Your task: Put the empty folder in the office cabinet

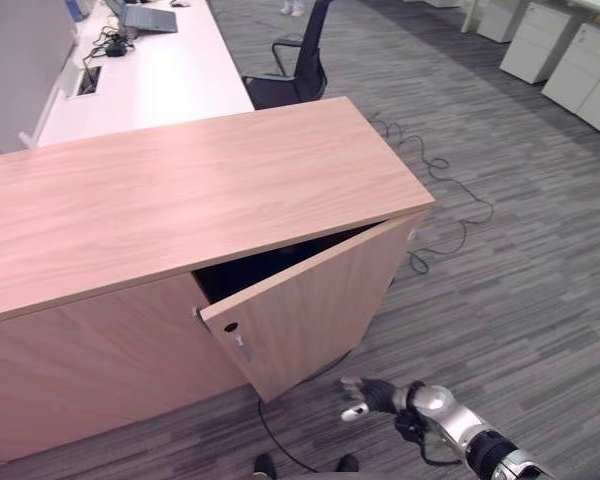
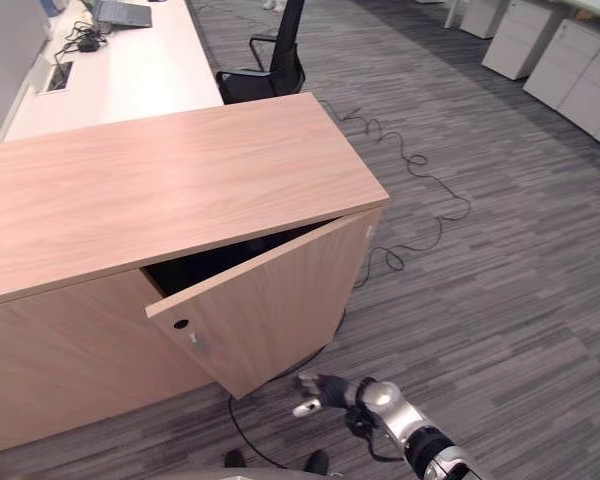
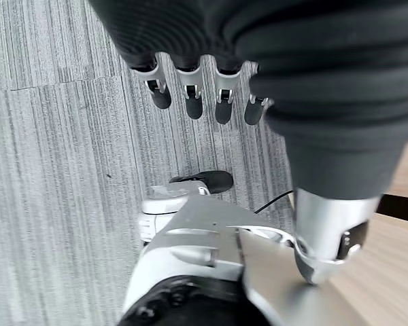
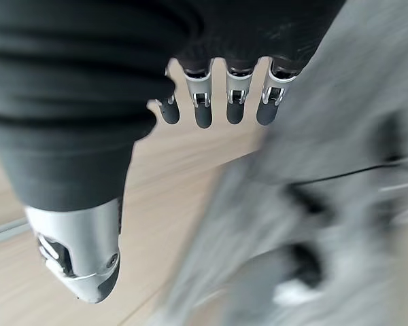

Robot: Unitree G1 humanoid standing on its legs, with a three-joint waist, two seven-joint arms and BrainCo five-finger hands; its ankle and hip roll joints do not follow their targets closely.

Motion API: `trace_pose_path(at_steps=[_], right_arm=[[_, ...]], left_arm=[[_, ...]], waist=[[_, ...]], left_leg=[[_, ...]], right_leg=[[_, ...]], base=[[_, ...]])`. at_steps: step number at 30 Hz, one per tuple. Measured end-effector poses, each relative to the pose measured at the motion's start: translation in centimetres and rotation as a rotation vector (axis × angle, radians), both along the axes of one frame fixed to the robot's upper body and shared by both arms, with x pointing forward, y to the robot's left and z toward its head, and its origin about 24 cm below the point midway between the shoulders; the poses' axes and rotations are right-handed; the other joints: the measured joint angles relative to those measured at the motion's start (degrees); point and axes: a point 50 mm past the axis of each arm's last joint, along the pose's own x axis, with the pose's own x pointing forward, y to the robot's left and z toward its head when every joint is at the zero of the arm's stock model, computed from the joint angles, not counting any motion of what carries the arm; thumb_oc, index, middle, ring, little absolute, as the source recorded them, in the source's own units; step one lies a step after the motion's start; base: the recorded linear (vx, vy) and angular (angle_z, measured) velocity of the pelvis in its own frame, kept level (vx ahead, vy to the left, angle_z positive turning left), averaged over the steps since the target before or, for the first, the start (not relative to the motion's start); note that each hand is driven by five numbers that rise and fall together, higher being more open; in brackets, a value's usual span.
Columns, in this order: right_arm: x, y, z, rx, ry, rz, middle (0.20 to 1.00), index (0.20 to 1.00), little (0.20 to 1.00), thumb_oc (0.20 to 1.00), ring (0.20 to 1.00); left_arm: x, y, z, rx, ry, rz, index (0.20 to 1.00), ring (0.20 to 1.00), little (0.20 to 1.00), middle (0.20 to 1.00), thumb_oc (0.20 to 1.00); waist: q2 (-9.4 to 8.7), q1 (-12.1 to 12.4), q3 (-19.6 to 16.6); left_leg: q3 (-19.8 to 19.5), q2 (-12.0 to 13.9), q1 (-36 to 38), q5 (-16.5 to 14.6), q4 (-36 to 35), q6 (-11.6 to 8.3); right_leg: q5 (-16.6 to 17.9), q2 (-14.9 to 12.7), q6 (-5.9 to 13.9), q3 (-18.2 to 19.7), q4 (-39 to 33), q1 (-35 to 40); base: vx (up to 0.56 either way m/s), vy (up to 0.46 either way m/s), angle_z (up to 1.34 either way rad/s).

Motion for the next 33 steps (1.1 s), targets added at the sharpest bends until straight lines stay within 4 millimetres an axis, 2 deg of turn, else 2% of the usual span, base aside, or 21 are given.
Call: trace_pose_path(at_steps=[2, 5, 7, 8, 9, 10, 11, 12, 13, 14, 15, 16, 17, 18, 20, 23, 24, 27, 28, 29, 33], right_arm=[[-2.3, -1.1, -1.8, -0.042, 0.093, -0.122, 1.0, 1.0, 1.0, 1.0, 1.0], [-5.8, -0.1, -3.7, -0.058, 0.226, -0.15, 1.0, 1.0, 1.0, 1.0, 1.0], [-5.8, 0.2, -3.8, -0.064, 0.214, -0.154, 1.0, 1.0, 1.0, 1.0, 1.0], [-6.7, 0.1, -4.1, -0.079, 0.242, -0.171, 1.0, 1.0, 1.0, 1.0, 1.0], [-6.8, 0.3, -4.3, -0.092, 0.254, -0.172, 1.0, 1.0, 1.0, 1.0, 1.0], [-7.3, 0.1, -4.5, -0.116, 0.278, -0.158, 1.0, 1.0, 1.0, 1.0, 1.0], [-8.2, 0.0, -4.7, -0.121, 0.299, -0.172, 1.0, 1.0, 1.0, 1.0, 1.0], [-9.9, -0.9, -5.0, -0.132, 0.347, -0.264, 1.0, 1.0, 1.0, 1.0, 1.0], [-12.2, -1.9, -5.3, -0.145, 0.414, -0.379, 1.0, 1.0, 1.0, 1.0, 1.0], [-14.4, -4.9, -5.0, -0.215, 0.451, -0.487, 1.0, 1.0, 1.0, 1.0, 1.0], [-15.0, -5.9, -4.8, -0.248, 0.461, -0.501, 1.0, 1.0, 1.0, 1.0, 1.0], [-14.9, -7.3, -4.4, -0.277, 0.449, -0.547, 1.0, 1.0, 1.0, 1.0, 1.0], [-14.3, -8.5, -4.0, -0.306, 0.426, -0.568, 1.0, 1.0, 1.0, 1.0, 1.0], [-13.0, -9.2, -3.7, -0.313, 0.381, -0.583, 1.0, 1.0, 1.0, 1.0, 1.0], [-10.6, -7.8, -3.8, -0.272, 0.323, -0.558, 1.0, 1.0, 1.0, 1.0, 1.0], [-10.5, -7.2, -4.0, -0.26, 0.327, -0.55, 1.0, 1.0, 1.0, 1.0, 1.0], [-10.8, -7.7, -3.9, -0.278, 0.332, -0.554, 1.0, 1.0, 1.0, 1.0, 1.0], [-11.4, -8.3, -3.8, -0.295, 0.349, -0.57, 1.0, 1.0, 1.0, 1.0, 1.0], [-11.6, -8.5, -3.7, -0.304, 0.353, -0.566, 1.0, 1.0, 1.0, 1.0, 1.0], [-11.7, -9.0, -3.6, -0.315, 0.347, -0.569, 1.0, 1.0, 1.0, 1.0, 1.0], [-12.3, -10.0, -3.3, -0.33, 0.367, -0.56, 1.0, 1.0, 1.0, 1.0, 1.0]], left_arm=[[-0.6, 0.0, -0.1, -0.013, 0.024, 0.022, 1.0, 1.0, 1.0, 1.0, 1.0], [-0.2, 0.9, 0.2, 0.003, 0.034, 0.035, 1.0, 1.0, 1.0, 1.0, 1.0], [0.8, 1.0, 0.3, 0.005, 0.01, 0.037, 1.0, 1.0, 1.0, 1.0, 1.0], [2.2, 1.2, 0.4, 0.019, -0.025, 0.027, 1.0, 1.0, 1.0, 1.0, 1.0], [5.7, 1.6, 1.0, 0.038, -0.126, 0.033, 1.0, 1.0, 1.0, 1.0, 1.0], [6.2, 1.6, 1.1, 0.04, -0.137, 0.039, 1.0, 1.0, 1.0, 1.0, 1.0], [5.3, 2.7, 1.3, 0.074, -0.127, 0.109, 1.0, 1.0, 1.0, 1.0, 1.0], [5.1, 4.2, 1.8, 0.12, -0.142, 0.129, 1.0, 1.0, 1.0, 1.0, 1.0], [5.9, 3.5, 1.7, 0.117, -0.182, 0.159, 1.0, 1.0, 1.0, 1.0, 1.0], [5.7, -0.3, 0.5, 0.019, -0.177, 0.17, 1.0, 1.0, 1.0, 1.0, 1.0], [5.7, -1.9, 0.2, -0.021, -0.177, 0.134, 1.0, 1.0, 1.0, 1.0, 1.0], [6.5, -4.0, 0.0, -0.075, -0.201, 0.079, 1.0, 1.0, 1.0, 1.0, 1.0], [7.3, -5.7, 0.1, -0.123, -0.232, 0.03, 1.0, 1.0, 1.0, 1.0, 1.0], [7.8, -6.7, 0.1, -0.157, -0.252, 0.001, 1.0, 1.0, 1.0, 1.0, 1.0], [7.4, -5.9, 0.2, -0.152, -0.25, -0.031, 1.0, 1.0, 1.0, 1.0, 1.0], [7.3, -5.2, 0.4, -0.152, -0.258, -0.073, 1.0, 1.0, 1.0, 1.0, 1.0], [7.2, -5.6, 0.4, -0.186, -0.266, -0.096, 1.0, 1.0, 1.0, 1.0, 1.0], [6.2, -6.1, 0.2, -0.212, -0.25, -0.095, 1.0, 1.0, 1.0, 1.0, 1.0], [5.2, -5.9, 0.1, -0.221, -0.227, -0.106, 1.0, 1.0, 1.0, 1.0, 1.0], [5.1, -5.9, 0.0, -0.227, -0.214, -0.122, 1.0, 1.0, 1.0, 1.0, 1.0], [4.5, -6.0, -0.1, -0.243, -0.189, -0.158, 1.0, 1.0, 1.0, 1.0, 1.0]], waist=[[-0.08, 0.4, 0.27], [-1.95, 1.66, 1.42], [-3.16, 3.34, 2.43], [-3.18, 4.24, 2.92], [-5.32, 6.71, 4.76], [-6.27, 7.68, 4.91], [-8.01, 6.64, 4.96], [-9.26, 5.2, 4.89], [-9.77, 2.91, 4.55], [-4.64, 0.95, 1.06], [-2.97, 0.49, -0.39], [-0.84, -0.01, -1.58], [1.45, 0.12, -1.71], [3.17, -0.04, -1.72], [2.71, -0.1, -2.21], [2.14, -0.18, -2.05], [2.86, -0.2, -1.93], [4.77, -0.34, -2.19], [4.85, -0.37, -2.64], [6.15, -0.52, -1.94], [6.95, -0.07, -2.44]], left_leg=[[-0.19, 0.41, -0.1, -0.06, 1.39, -0.09], [-1.52, 1.46, -3.85, -0.48, 8.37, -0.76], [-2.71, 2.51, -6.6, 0.04, 12.89, -1.62], [-5.77, 2.99, -9.02, 1.35, 14.84, -3.55], [-6.64, 3.95, -12.02, 4.77, 14.23, -6.09], [-4.27, 4.62, -11.69, 4.62, 14.29, -5.87], [5.36, 6.24, -11.85, 2.41, 19.88, -3.53], [14.46, 6.61, -10.15, -2.5, 27.43, -1.7], [20.69, 4.68, -4.88, -6.93, 29.4, -4.48], [20.16, 4.7, 2.24, -10.66, 26.87, -5.75], [16.87, 2.71, 4.77, -10.86, 22.51, -5.42], [12.82, 0.9, 6.62, -10.78, 15.63, -5.29], [10.12, -0.14, 8.21, -7.9, 9.61, -3.82], [9.14, -0.93, 9.4, -7.73, 4.34, -3.75], [8.04, -2.43, 10.27, -7.9, 1.02, -1.88], [8.18, -3.47, 9.29, -9.39, 0.61, 2.05], [8.53, -4.28, 7.65, -9.31, 0.61, 4.27], [8.66, -4.44, 6.82, -9.28, 1.29, 4.6], [8.54, -5.88, 6.99, -8.75, 1.83, 4.98], [7.28, -5.78, 6.03, -8.12, 2.98, 4.71], [6.42, -5.47, 6.06, -8.14, 3.99, 4.71]], right_leg=[[-0.45, 0.26, -0.3, -0.24, -0.02, 0.71], [-1.04, 0.57, -0.94, -1.01, -0.08, 0.99], [-1.37, 1.01, -1.55, -1.71, -0.13, 1.4], [-2.41, 2.3, -2.57, -3.87, 0.62, 1.49], [-3.91, 3.03, -5.06, -5.92, 1.72, -0.45], [-4.28, 2.9, -6.6, -8.3, 2.66, -0.88], [-4.18, 2.22, -8.28, -13.64, 1.77, 0.05], [-4.82, 0.24, -7.15, -19.49, 1.4, 1.26], [-6.58, -4.34, -4.36, -26.31, 5.85, 1.81], [-6.23, -6.99, -3.05, -25.6, 12.94, 0.29], [-6.61, -6.89, -3.2, -22.45, 12.57, 0.15], [-6.69, -6.78, -4.02, -22.97, 12.63, -1.25], [-6.09, -6.78, -4.81, -23.19, 13.23, -2.97], [-5.7, -6.88, -5.27, -23.23, 14.26, -4.8], [-5.56, -8.11, -4.87, -22.38, 16.04, -6.88], [-5.36, -10.07, -4.28, -22.56, 18.38, -8.4], [-5.81, -12.84, -4.12, -22.85, 21.71, -9.97], [-7.14, -15.4, -2.47, -22.76, 25.88, -10.09], [-7.33, -17.84, -0.11, -22.91, 25.97, -8.7], [-5.3, -17.65, 0.25, -24.11, 23.01, -7.47], [-4.62, -17.0, -0.17, -24.66, 21.57, -6.33]], base=[[-0.02, -0.217, 0.08], [-0.05, -0.154, 0.16], [-0.09, -0.193, 0.45], [-0.11, -0.216, 1.37], [-0.12, -0.154, 1.49], [-0.13, -0.103, 1.57], [-0.13, 0.0, 1.8], [-0.08, 0.085, 2.9], [-0.13, 0.306, 3.8], [-0.1, 0.27, 3.29], [-0.17, 0.395, 2.55], [-0.08, 0.189, 1.29], [-0.1, 0.279, 0.92], [-0.04, 0.2, 0.29], [-0.07, 0.265, -0.11], [-0.06, 0.208, -0.01], [-0.05, 0.176, 0.01], [-0.03, 0.121, -0.04], [0.0, 0.112, 0.0], [0.01, 0.078, 0.09], [0.01, 0.047, 0.1]])
